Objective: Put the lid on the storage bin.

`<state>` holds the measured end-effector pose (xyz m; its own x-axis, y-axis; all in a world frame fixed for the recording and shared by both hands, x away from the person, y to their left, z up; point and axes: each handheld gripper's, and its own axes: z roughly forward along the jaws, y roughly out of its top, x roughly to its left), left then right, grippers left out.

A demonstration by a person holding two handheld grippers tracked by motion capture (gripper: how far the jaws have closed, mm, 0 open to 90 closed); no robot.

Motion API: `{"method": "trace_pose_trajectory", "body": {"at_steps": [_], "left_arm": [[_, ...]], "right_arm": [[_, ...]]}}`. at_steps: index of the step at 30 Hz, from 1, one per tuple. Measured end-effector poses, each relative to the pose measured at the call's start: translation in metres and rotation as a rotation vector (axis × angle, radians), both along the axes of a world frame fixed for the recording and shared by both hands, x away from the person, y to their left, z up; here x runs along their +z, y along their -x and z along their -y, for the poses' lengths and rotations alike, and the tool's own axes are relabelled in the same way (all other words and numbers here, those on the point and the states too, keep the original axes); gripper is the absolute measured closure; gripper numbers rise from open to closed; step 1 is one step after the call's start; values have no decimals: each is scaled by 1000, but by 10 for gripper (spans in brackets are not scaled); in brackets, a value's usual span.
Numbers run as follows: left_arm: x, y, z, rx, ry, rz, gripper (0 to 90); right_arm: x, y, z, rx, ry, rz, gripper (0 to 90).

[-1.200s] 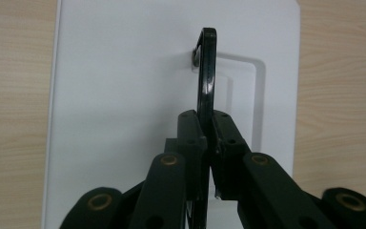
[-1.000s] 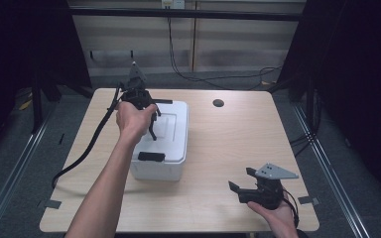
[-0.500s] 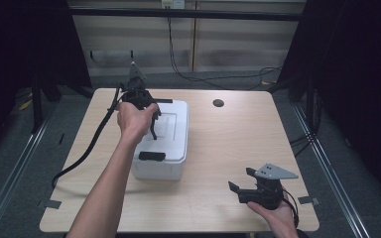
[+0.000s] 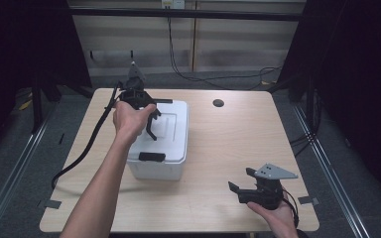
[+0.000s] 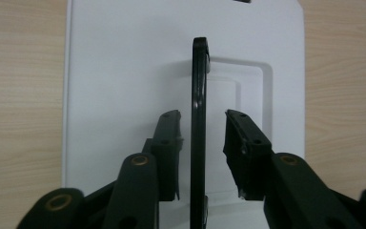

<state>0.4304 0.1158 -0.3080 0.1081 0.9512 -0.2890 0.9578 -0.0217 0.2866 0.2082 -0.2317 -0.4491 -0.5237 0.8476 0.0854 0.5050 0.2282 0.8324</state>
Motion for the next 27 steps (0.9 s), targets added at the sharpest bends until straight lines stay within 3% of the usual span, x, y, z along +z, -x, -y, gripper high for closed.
{"method": "trace_pose_trajectory", "body": {"at_steps": [2,5,7,12,14,17,24,27], "left_arm": [[-4,-1,-3,-11,-12,-5,606],[-9,-3,-9,-11,14,-3,530],[-10,-4,-10,-30,-5,-17,472],[-8,-5,-11,-70,39,-10,326],[-8,-7,-11,-93,35,-17,272],[-7,-6,-12,-98,26,10,227],[-5,-3,-13,-205,61,61,164],[-5,-2,-14,-204,49,84,168]], "right_arm": [[0,0,0,1,0,0,196],[0,0,0,0,0,-2,196],[0,0,0,1,1,-1,196],[0,0,0,0,2,-2,195],[0,0,0,-1,1,-2,196],[0,0,0,1,1,0,195],[0,0,0,4,4,-3,195],[0,0,0,4,6,-1,196]]}}
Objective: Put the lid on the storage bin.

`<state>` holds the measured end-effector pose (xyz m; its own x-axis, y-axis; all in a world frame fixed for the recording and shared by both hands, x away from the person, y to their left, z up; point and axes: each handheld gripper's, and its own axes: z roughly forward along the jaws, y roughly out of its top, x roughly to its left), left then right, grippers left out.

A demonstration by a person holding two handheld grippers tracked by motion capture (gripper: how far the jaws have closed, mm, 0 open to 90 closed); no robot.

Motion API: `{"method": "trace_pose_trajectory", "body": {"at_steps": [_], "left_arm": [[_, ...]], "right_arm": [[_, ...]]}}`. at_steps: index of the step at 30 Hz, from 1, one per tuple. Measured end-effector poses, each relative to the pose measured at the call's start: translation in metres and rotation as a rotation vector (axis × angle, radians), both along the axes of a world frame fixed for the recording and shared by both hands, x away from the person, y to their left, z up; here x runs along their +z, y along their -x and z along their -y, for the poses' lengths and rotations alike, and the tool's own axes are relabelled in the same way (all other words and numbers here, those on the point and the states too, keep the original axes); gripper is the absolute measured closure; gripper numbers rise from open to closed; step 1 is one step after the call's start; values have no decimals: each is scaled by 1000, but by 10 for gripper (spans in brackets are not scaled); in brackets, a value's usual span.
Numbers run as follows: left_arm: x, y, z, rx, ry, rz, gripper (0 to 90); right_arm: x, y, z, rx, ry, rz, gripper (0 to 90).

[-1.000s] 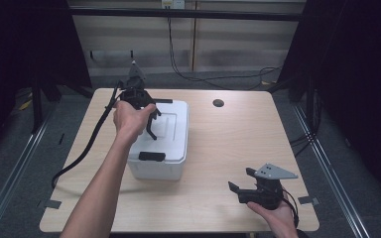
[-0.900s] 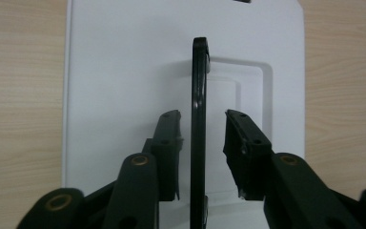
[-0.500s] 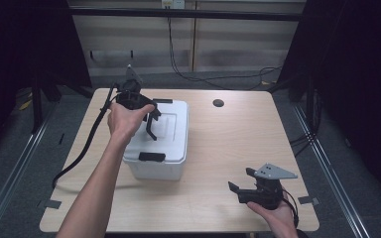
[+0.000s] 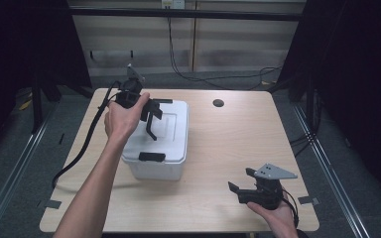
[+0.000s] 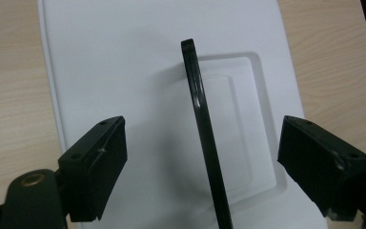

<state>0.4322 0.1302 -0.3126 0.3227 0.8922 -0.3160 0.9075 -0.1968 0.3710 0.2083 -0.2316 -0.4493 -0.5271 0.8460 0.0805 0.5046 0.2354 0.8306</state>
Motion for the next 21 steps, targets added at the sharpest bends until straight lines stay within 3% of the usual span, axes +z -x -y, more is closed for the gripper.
{"method": "trace_pose_trajectory", "body": {"at_steps": [3,5,7,8,11,13,16,19,20,21], "left_arm": [[2,3,-2,-35,8,47,168],[4,4,-1,-56,32,47,167],[6,7,-1,-169,67,74,167],[7,9,-2,-183,63,88,166],[10,12,-9,-165,-4,133,165],[11,15,-13,-172,-10,158,177],[11,20,-21,-204,38,186,184],[12,25,-25,-209,-46,236,183],[12,26,-26,-217,-56,247,184],[13,29,-29,-226,-39,254,183]], "right_arm": [[0,0,0,-1,-1,-1,195],[0,0,0,0,-1,-1,195],[0,0,0,-1,-3,0,195],[0,0,0,2,-1,1,196],[0,0,0,-2,0,-1,195],[0,0,0,-3,0,0,196],[0,-1,0,-3,0,0,195],[0,-1,0,-1,1,1,195],[0,-1,0,-3,1,-1,196],[0,-1,0,-4,0,-1,195]]}}
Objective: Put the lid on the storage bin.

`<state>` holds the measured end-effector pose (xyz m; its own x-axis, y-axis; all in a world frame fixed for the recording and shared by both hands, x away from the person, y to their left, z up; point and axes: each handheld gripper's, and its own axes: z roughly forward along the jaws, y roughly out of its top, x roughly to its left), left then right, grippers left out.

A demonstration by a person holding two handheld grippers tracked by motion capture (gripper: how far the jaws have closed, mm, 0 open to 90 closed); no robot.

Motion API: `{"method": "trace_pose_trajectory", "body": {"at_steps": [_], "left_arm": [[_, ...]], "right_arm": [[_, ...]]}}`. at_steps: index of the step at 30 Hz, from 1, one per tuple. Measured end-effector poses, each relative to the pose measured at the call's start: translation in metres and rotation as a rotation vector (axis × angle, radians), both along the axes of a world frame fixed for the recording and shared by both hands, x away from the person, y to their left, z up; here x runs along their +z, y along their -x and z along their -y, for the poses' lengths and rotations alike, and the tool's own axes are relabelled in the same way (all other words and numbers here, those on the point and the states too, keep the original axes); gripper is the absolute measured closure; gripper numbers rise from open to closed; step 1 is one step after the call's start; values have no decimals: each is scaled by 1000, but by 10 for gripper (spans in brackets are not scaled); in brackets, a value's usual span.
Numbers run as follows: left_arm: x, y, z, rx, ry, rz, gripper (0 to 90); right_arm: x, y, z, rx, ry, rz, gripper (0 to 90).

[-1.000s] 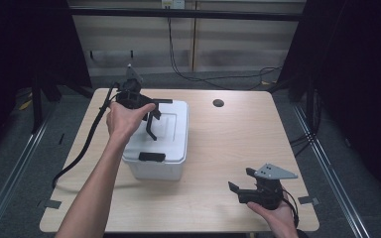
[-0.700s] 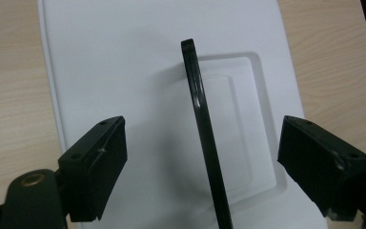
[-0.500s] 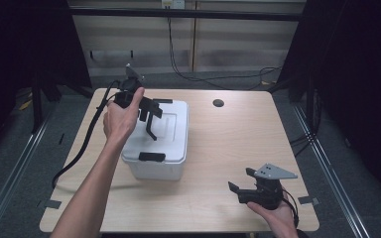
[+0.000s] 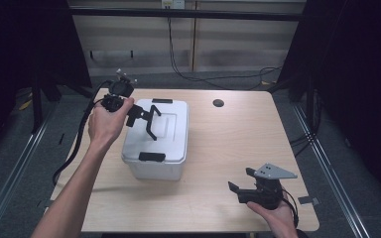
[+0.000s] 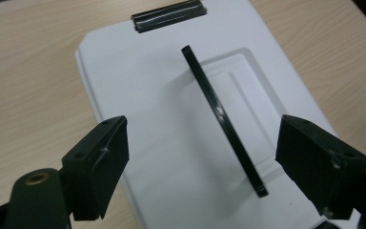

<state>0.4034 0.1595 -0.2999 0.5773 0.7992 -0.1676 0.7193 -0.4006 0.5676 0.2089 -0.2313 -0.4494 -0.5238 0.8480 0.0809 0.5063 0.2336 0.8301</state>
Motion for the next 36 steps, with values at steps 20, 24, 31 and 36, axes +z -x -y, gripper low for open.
{"method": "trace_pose_trajectory", "body": {"at_steps": [20,24,31,36], "left_arm": [[-12,22,-53,-45,145,15,198],[-15,29,-64,-12,137,43,206],[-25,43,-87,1,141,61,199],[-30,56,-99,-11,137,97,199]], "right_arm": [[0,-1,0,-3,2,-1,195],[0,0,0,-3,2,-1,195],[0,-1,0,-5,4,1,195],[0,-1,0,-8,3,0,195]]}}
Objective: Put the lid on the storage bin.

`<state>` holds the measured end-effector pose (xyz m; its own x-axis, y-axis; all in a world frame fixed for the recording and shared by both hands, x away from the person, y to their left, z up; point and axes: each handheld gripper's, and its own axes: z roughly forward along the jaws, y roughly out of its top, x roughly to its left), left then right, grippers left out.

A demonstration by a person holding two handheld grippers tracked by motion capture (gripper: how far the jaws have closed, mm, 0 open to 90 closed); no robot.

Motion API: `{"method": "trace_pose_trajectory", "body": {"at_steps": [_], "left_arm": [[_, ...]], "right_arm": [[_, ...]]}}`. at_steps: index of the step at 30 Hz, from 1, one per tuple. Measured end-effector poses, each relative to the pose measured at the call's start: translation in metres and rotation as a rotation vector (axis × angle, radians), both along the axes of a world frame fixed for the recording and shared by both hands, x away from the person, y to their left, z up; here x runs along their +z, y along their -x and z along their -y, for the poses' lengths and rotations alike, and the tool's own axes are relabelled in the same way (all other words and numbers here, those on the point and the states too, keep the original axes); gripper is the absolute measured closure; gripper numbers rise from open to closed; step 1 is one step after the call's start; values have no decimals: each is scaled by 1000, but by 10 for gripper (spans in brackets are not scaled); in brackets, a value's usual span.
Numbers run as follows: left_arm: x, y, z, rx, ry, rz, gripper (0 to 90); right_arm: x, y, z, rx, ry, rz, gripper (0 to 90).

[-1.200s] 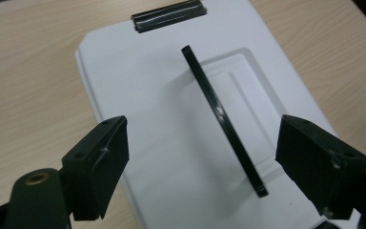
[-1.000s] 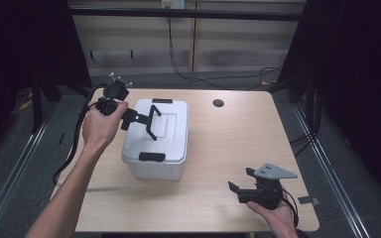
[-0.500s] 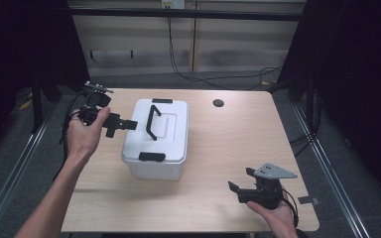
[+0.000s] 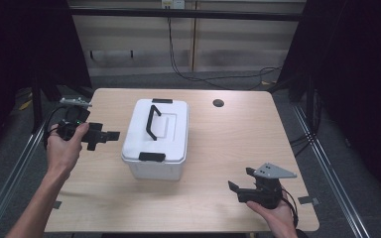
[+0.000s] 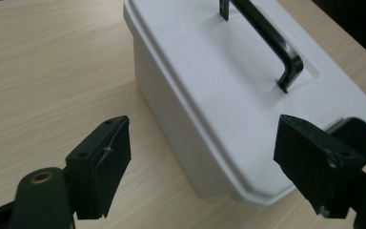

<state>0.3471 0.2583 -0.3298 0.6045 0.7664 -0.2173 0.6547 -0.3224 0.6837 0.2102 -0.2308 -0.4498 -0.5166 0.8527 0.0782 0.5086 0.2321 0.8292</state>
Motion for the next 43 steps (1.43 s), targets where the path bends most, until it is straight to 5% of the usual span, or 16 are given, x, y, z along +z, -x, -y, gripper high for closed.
{"method": "trace_pose_trajectory", "body": {"at_steps": [2,4,5,7,9,11,14,17,21,34,40,43], "left_arm": [[-5,5,-5,-3,3,-2,200],[-13,7,-13,13,56,-25,193],[-17,7,-16,13,56,-45,193],[-23,12,-18,42,-16,-8,193],[-30,17,-24,23,16,-14,193],[-38,21,-28,35,-28,1,193],[-50,27,-39,34,20,-6,192],[-59,33,-46,34,11,-20,201],[-70,40,-55,53,49,-19,198],[-108,67,-70,72,36,-40,188],[-121,70,-74,72,41,-66,188],[-127,70,-73,70,32,-88,188]], "right_arm": [[0,0,0,-2,-2,-2,196],[0,0,0,-2,-2,-2,197],[0,0,0,-2,-2,-2,197],[0,0,0,1,0,0,197],[0,0,1,-2,-2,-2,197],[0,0,1,-4,-4,-1,197],[0,0,0,-4,-2,0,197],[0,-1,0,-7,-3,-5,196],[-1,-1,0,-5,-2,-7,196],[-2,-3,1,-35,-43,2,194],[-7,-12,0,-42,-19,-28,203],[-14,-23,0,-52,21,-79,209]]}}
